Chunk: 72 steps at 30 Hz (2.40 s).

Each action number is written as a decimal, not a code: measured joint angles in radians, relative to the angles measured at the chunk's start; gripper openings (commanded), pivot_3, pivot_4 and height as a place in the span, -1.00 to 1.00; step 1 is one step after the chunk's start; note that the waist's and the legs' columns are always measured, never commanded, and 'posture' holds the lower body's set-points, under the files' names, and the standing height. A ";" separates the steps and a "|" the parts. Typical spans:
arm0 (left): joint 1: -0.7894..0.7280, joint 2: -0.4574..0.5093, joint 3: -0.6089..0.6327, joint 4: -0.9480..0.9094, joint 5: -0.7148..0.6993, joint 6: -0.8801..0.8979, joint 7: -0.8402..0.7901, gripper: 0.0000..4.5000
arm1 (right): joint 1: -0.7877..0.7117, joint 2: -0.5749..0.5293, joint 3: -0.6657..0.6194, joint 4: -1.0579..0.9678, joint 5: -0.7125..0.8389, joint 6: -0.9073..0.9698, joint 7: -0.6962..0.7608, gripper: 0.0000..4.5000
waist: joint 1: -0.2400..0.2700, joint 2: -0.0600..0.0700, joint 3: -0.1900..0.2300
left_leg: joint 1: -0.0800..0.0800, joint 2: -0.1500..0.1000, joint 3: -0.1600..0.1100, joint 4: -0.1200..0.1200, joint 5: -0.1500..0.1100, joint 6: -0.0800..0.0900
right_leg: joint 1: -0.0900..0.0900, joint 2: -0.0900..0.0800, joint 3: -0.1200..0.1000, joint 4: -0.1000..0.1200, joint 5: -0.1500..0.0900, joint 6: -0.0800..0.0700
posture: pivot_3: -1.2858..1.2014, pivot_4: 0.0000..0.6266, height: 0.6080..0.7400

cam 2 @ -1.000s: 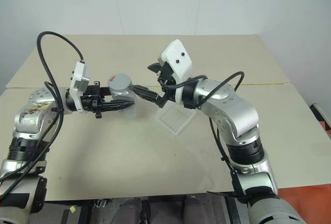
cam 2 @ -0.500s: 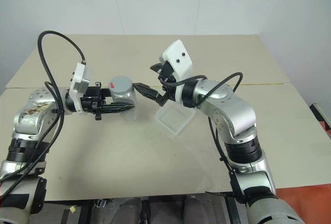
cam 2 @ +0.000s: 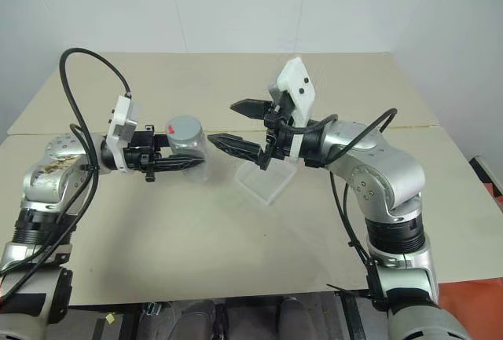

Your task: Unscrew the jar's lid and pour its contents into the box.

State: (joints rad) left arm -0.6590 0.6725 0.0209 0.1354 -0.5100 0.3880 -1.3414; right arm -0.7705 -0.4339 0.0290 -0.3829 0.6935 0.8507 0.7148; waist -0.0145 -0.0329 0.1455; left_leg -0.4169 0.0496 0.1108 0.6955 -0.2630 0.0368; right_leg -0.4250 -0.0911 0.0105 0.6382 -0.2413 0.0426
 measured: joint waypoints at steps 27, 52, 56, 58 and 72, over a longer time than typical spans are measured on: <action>-0.011 -0.014 -0.005 0.021 0.002 -0.011 -0.003 -0.14 | -0.115 0.187 0.158 0.139 -0.180 -0.039 -0.093 0.99 | 0.000 0.000 0.000 | 0.000 0.000 0.000 0.000 0.001 -0.002 | 0.000 0.000 0.000 0.000 0.000 0.000 | 0.03 -0.52 1.00; -0.010 -0.008 -0.005 0.021 0.002 -0.011 -0.001 -0.14 | -0.121 0.228 0.163 0.180 -0.207 -0.042 -0.069 0.23 | 0.000 0.000 0.000 | 0.000 0.000 0.000 0.000 0.001 -0.002 | 0.000 0.000 0.000 0.000 0.000 0.000 | 0.03 -0.52 1.00; -0.008 -0.008 -0.005 0.020 0.002 -0.013 -0.001 -0.14 | -0.121 0.228 0.163 0.180 -0.207 -0.042 -0.069 0.23 | 0.000 0.000 0.000 | 0.000 0.000 0.001 0.000 0.001 -0.002 | 0.000 0.000 0.000 0.000 0.000 0.000 | 0.03 -0.52 1.00; -0.002 -0.007 -0.005 0.017 0.004 -0.014 -0.001 -0.14 | -0.121 0.227 0.163 0.183 -0.207 -0.042 -0.064 0.23 | 0.000 0.000 0.000 | 0.000 0.000 0.001 0.000 0.001 -0.002 | 0.000 0.000 0.000 0.000 0.000 0.000 | 0.03 -0.52 1.00; 0.128 0.014 -0.046 -0.040 0.003 0.002 -0.028 -0.14 | -0.194 0.117 0.066 0.195 -0.157 -0.070 -0.028 0.23 | 0.002 0.000 0.000 | 0.000 0.000 0.001 0.000 0.001 -0.002 | 0.000 -0.001 -0.001 0.000 0.000 0.000 | 0.03 -0.52 1.00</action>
State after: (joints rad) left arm -0.5312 0.6867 -0.0252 0.0958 -0.5074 0.3899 -1.3698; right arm -0.9645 -0.3166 0.0952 -0.1876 0.5364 0.7806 0.6865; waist -0.0123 -0.0327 0.1459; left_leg -0.4168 0.0494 0.1118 0.6954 -0.2621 0.0352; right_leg -0.4252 -0.0919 0.0100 0.6385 -0.2413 0.0426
